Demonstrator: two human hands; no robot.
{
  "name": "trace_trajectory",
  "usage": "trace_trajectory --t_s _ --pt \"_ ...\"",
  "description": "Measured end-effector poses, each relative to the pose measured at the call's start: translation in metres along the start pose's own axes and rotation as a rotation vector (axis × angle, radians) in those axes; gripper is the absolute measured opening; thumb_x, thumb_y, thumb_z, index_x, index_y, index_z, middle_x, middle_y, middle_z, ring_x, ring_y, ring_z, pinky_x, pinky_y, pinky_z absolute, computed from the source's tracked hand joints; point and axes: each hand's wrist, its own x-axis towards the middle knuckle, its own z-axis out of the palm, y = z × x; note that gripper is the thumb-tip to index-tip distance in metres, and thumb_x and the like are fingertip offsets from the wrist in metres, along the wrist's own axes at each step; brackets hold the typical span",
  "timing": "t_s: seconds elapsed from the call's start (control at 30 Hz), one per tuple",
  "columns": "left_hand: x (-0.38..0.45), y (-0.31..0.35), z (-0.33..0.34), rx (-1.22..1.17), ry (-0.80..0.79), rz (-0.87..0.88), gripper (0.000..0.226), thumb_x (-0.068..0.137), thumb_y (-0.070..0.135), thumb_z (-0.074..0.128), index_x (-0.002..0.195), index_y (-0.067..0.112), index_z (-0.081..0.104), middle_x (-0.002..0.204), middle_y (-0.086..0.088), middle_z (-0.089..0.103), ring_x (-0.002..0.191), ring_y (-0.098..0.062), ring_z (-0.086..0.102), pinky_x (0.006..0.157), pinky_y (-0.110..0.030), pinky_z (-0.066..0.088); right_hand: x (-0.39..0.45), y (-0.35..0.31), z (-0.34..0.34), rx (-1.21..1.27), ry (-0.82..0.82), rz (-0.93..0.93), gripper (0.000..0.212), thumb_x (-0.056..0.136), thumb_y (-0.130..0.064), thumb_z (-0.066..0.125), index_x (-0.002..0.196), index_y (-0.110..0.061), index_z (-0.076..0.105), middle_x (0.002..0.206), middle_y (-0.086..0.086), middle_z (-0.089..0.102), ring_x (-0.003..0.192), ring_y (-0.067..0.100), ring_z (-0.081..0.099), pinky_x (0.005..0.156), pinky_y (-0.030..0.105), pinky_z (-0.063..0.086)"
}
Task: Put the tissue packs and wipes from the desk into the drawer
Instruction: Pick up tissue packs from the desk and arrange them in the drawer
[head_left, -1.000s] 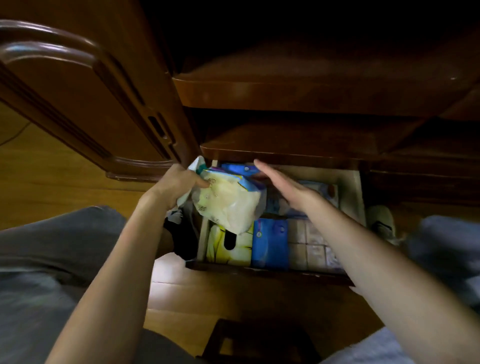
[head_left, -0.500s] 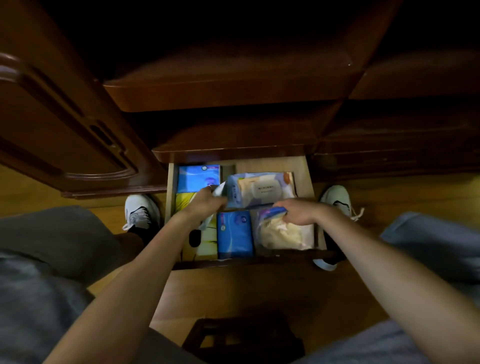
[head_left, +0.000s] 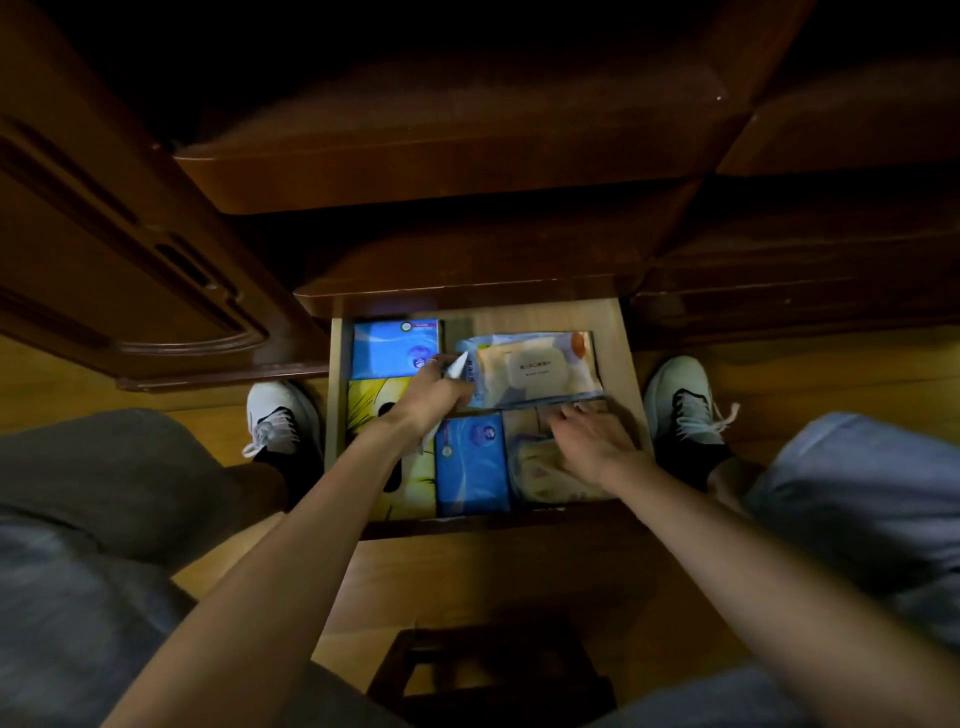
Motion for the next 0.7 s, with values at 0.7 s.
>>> trace_trajectory --t_s 0.7 --pt "-0.006 -0.014 0.036 0.61 -0.247 0.367 0.115 0.067 0.04 0.089 0.154 0.031 0.015 0.14 0.003 0.054 0.127 -0.021 0.052 0.102 -0.034 0.046 -0.019 0.02 -0.06 0.909 0.123 0.041 0.03 0.096 -0.046 0.062 0.121 -0.029 0.064 0.119 -0.008 0.063 0.108 0.012 0.061 0.085 0.028 0.051"
